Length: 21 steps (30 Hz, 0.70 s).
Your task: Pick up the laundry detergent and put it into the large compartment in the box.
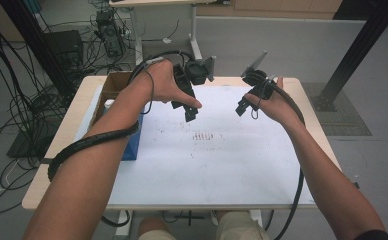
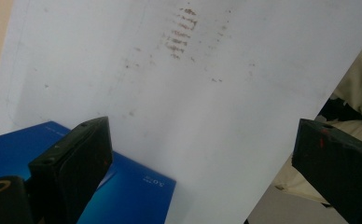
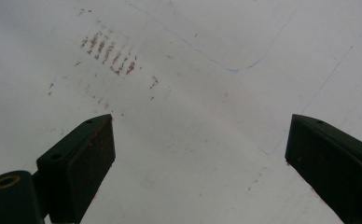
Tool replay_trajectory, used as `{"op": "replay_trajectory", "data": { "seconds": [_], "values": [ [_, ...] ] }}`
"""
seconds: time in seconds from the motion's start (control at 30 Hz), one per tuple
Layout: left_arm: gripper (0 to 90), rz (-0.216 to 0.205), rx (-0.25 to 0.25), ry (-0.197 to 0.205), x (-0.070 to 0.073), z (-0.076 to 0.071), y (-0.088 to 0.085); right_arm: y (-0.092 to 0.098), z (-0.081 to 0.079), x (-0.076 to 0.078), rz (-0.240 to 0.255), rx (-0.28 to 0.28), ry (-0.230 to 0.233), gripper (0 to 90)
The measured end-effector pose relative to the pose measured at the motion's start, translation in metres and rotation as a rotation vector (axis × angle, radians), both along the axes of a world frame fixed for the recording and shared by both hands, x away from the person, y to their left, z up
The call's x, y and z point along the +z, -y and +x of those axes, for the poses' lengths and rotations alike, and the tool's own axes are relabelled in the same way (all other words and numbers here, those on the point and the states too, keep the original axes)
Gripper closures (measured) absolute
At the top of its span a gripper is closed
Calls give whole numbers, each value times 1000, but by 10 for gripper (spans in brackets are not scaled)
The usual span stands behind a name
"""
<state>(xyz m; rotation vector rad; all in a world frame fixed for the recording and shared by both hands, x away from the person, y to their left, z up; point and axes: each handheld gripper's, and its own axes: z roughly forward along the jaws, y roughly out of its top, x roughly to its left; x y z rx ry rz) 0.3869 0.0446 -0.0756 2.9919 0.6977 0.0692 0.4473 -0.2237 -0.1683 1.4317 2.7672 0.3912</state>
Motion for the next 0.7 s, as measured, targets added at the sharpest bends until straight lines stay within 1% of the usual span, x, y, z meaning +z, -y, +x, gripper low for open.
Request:
{"op": "replay_trajectory", "data": {
  "seconds": [0.23, 0.4, 0.5, 0.7],
  "values": [
    [57, 1, 2, 6, 0, -1, 1, 2, 0, 0, 0, 0, 1, 84],
    [57, 4, -8, 10, 0, -2, 4, 2, -1, 0, 1, -1, 1, 84],
    [57, 2, -6, 10, 0, -2, 4, 2, -1, 0, 1, 0, 1, 84],
    [57, -8, -5, 21, -3, -5, 3, -1, -2, 0, -7, 3, 2, 84]
  ]
}}
